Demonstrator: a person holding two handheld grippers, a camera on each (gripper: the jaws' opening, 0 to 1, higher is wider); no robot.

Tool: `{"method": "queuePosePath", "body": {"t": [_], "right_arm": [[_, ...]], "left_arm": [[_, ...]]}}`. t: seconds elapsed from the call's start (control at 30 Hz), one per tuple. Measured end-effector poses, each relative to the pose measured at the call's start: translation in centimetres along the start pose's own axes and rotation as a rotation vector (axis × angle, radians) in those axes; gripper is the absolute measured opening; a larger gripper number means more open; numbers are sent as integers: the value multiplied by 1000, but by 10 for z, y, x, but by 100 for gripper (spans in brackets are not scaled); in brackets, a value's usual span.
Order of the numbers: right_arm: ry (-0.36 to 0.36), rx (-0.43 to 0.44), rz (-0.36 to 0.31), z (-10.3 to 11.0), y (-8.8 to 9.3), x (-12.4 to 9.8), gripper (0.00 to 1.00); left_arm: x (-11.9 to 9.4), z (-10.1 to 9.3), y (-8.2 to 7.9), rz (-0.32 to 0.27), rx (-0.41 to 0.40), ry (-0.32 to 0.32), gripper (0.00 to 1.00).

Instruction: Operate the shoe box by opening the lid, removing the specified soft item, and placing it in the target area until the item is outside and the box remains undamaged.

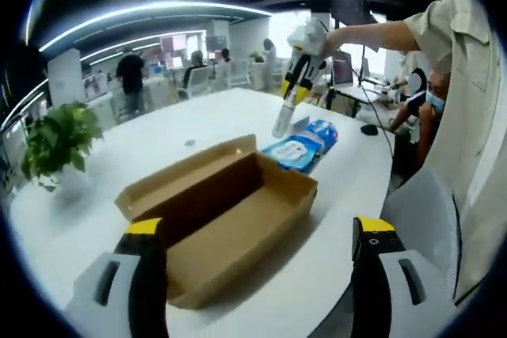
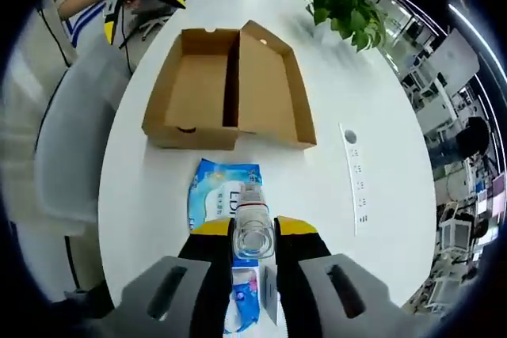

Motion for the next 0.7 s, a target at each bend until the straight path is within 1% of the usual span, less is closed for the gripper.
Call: {"method": "queuePosePath", "body": {"t": [0.17, 0.27, 0.43, 0.63, 0.7], "right_arm": [[-16, -7, 41, -12, 1, 12, 16], [-22, -17, 78, -20, 5, 22, 16], [-33, -26, 114, -28, 9, 35, 17], [-43, -36, 169, -32, 17, 50, 17], [-46, -51, 190, -33, 20, 55, 17]], "left_arm": [[-7, 4, 4, -7, -27, -36, 100], [-11, 4, 6, -11, -43, -59, 100], [-14, 5, 10, -9, -64, -77, 99], [-16, 8, 13, -10, -85, -95, 99], [-16, 10, 15, -13, -93, -100, 99]]}}
Point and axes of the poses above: the point that each gripper's makers call its tool centre point, and the gripper's own axes: x roughly forward along the fingers, z roughly to its left, y roughly out of its underside, the point moved 7 cm from there along -x, roughly backward along the fingers, and after that the axes turned 7 degrees about y, right-handed, at the moved point
